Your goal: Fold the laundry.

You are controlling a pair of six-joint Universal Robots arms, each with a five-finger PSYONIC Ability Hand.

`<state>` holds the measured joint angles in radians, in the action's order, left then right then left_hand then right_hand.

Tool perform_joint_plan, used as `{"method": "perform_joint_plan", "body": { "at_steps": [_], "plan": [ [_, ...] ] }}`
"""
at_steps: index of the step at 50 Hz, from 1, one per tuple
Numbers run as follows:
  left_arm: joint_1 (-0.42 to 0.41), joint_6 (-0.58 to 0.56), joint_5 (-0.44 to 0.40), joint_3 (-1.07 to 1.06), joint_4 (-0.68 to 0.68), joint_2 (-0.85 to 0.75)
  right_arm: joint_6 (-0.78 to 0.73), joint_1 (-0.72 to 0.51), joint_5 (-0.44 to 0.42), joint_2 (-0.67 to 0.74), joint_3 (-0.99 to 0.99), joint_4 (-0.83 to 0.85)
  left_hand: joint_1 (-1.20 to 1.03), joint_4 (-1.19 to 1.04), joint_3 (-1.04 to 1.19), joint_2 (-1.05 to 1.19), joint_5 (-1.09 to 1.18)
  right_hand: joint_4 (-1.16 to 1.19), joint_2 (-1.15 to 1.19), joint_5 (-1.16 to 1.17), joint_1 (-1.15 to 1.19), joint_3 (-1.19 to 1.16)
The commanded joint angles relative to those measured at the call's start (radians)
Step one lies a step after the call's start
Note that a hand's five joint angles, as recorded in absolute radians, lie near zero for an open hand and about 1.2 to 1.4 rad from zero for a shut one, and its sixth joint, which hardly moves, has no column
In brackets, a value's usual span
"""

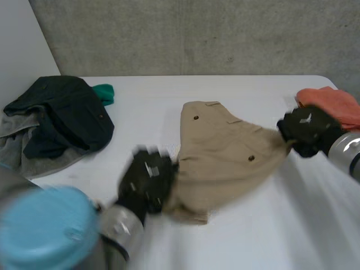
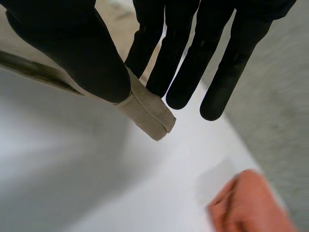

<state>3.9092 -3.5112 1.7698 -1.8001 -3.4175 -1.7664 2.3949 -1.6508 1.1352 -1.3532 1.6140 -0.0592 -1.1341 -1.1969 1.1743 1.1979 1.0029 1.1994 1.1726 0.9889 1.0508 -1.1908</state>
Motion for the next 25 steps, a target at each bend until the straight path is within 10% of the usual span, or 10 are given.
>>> {"method": "perform_joint_plan", "body": {
  "at_steps": [1, 14, 25],
  "plan": [
    [0.119, -0.052, -0.049, 0.119, -0.095, 0.295, 0.118, -0.004, -0.002, -0.199, -0.164, -0.088, -0.262, -0.199, 0.222, 0.198, 0.219, 0.197, 0.224, 0.233, 0.345, -0.205],
    [0.157, -0.029, -0.096, 0.379, -0.095, 0.458, 0.375, 0.02, -0.006, -0.383, -0.483, -0.133, -0.262, -0.199, 0.222, 0.198, 0.219, 0.197, 0.224, 0.233, 0.345, -0.205],
    [0.179, -0.032, -0.11, 0.485, -0.098, 0.227, 0.392, -0.027, 0.04, -0.177, -0.54, -0.131, -0.262, -0.199, 0.222, 0.198, 0.219, 0.197, 0.224, 0.233, 0.345, -0.205]
  ]
}}
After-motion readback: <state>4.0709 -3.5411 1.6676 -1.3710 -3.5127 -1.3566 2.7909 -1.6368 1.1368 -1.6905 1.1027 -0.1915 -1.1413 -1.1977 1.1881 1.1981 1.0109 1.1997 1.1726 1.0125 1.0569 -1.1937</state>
